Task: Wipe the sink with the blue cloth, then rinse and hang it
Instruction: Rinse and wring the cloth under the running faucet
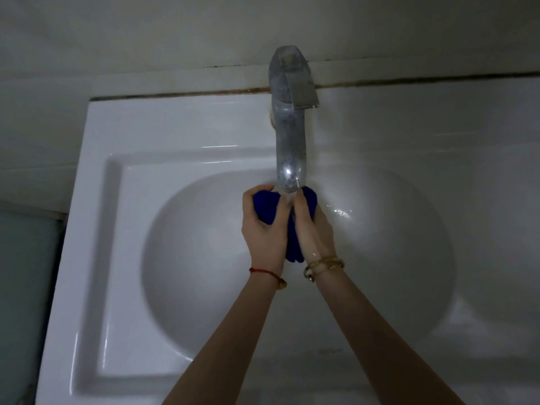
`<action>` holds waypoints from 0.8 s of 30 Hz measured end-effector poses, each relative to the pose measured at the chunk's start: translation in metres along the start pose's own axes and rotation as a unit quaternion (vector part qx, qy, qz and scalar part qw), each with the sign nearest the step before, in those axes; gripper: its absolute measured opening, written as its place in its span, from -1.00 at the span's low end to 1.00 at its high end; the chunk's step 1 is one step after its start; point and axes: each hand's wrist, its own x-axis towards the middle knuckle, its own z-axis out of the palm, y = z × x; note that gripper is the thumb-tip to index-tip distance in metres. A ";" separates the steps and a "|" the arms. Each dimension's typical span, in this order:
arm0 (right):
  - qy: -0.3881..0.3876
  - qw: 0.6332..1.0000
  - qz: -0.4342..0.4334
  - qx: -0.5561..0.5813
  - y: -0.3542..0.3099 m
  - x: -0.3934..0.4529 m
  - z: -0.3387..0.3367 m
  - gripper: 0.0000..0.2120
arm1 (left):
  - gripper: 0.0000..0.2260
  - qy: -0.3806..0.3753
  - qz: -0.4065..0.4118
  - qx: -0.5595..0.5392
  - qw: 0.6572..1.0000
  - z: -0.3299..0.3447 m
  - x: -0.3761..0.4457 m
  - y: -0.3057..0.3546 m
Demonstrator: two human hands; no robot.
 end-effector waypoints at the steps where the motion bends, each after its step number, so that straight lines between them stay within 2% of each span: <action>1: 0.017 0.999 -0.032 -0.013 -0.001 -0.002 0.002 -0.67 | -0.85 -0.007 0.019 0.010 1.000 0.001 0.001 0.000; 3: 0.047 0.993 -0.104 -0.024 -0.001 -0.003 0.007 -0.74 | -0.97 -0.016 0.045 0.031 0.998 0.002 0.002 0.001; 6: 0.072 0.981 -0.178 -0.032 0.000 0.000 0.013 -0.72 | -0.85 0.007 0.038 0.025 0.999 0.003 0.005 0.002; 12: 0.093 0.979 -0.178 -0.024 0.000 0.008 0.016 -0.59 | -0.68 0.042 0.042 0.046 0.997 0.004 0.015 0.005; 16: 0.101 0.977 -0.184 -0.021 0.002 0.013 0.014 -0.57 | -0.60 0.036 0.031 0.064 0.997 0.004 0.020 0.005; 20: 0.074 0.971 -0.226 0.003 0.004 0.012 0.011 -0.65 | -0.55 0.033 -0.028 0.057 0.997 0.006 0.020 0.003; 24: 0.013 0.960 -0.270 -0.073 0.000 0.015 -0.002 -0.75 | -0.64 0.082 -0.142 -0.035 0.986 0.008 0.011 0.001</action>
